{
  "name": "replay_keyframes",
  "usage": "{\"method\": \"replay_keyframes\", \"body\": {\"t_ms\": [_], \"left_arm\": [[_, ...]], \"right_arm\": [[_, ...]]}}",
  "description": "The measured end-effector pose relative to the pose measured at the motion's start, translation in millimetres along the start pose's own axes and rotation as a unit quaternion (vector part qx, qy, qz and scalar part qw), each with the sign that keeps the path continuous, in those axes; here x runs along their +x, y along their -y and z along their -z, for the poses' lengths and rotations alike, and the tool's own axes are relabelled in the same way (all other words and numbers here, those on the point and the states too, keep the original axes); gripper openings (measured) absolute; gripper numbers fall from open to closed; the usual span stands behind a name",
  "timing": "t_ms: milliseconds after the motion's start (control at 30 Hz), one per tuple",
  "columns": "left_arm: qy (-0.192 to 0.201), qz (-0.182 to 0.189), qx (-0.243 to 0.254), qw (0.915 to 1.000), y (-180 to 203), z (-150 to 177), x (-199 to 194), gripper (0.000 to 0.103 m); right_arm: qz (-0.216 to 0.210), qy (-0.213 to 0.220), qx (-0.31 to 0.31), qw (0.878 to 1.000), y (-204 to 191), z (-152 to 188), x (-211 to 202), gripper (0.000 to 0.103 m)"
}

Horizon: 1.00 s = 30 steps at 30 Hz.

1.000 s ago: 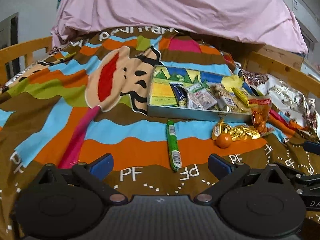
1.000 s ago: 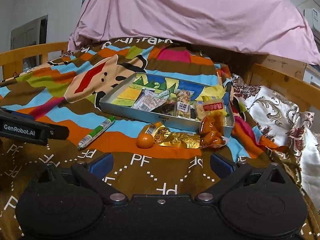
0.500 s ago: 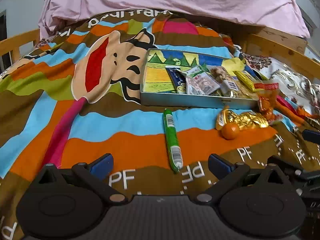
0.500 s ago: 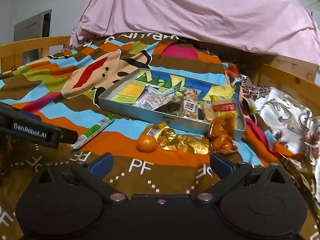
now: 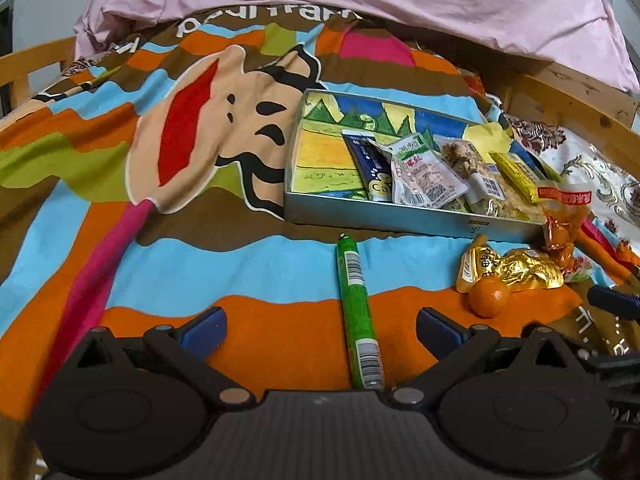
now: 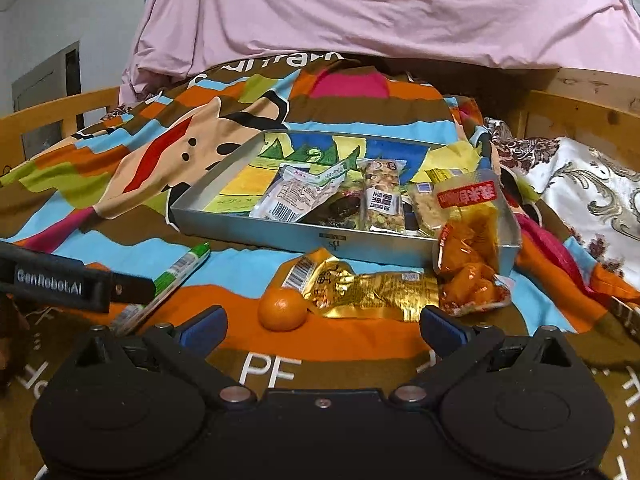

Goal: Organize snacks

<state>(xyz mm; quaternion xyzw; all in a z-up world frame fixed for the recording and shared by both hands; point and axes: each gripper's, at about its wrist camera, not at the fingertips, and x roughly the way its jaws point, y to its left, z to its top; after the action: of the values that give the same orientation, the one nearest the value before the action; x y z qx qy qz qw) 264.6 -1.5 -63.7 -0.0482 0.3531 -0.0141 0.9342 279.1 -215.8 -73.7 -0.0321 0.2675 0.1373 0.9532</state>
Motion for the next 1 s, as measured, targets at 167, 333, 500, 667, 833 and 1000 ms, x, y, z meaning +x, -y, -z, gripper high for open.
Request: {"method": "replay_keyframes", "body": {"t_ms": [167,333,500,667,833,1000], "left_arm": [[-0.008,-0.005,0.025,0.9996,6.0,0.4,12.2,0.103],[-0.012,-0.006,0.046,0.9988,9.9,3.1,20.2,0.100],[0.006,0.021,0.064,0.9977,8.0,2.2,17.1,0.094],[0.007,0.043,0.089,0.9951,13.2,3.4,18.9,0.077],[-0.001,0.054,0.085,0.9950,12.1,5.1,24.4,0.062],[-0.009,0.049,0.077,0.9958,8.8,5.3,30.3,0.047]], "right_arm": [[-0.002,-0.005,-0.028,1.000,-5.5,-1.7,15.1,0.094],[-0.006,-0.007,-0.061,0.998,-13.9,-1.0,24.8,0.088],[-0.013,-0.009,-0.074,0.997,-14.7,-2.0,31.1,0.077],[-0.025,-0.021,-0.079,0.996,-15.4,-1.8,37.8,0.068],[-0.032,-0.029,-0.084,0.996,-17.4,-0.8,42.7,0.053],[-0.043,-0.027,-0.101,0.994,-23.5,1.1,42.8,0.036]]}}
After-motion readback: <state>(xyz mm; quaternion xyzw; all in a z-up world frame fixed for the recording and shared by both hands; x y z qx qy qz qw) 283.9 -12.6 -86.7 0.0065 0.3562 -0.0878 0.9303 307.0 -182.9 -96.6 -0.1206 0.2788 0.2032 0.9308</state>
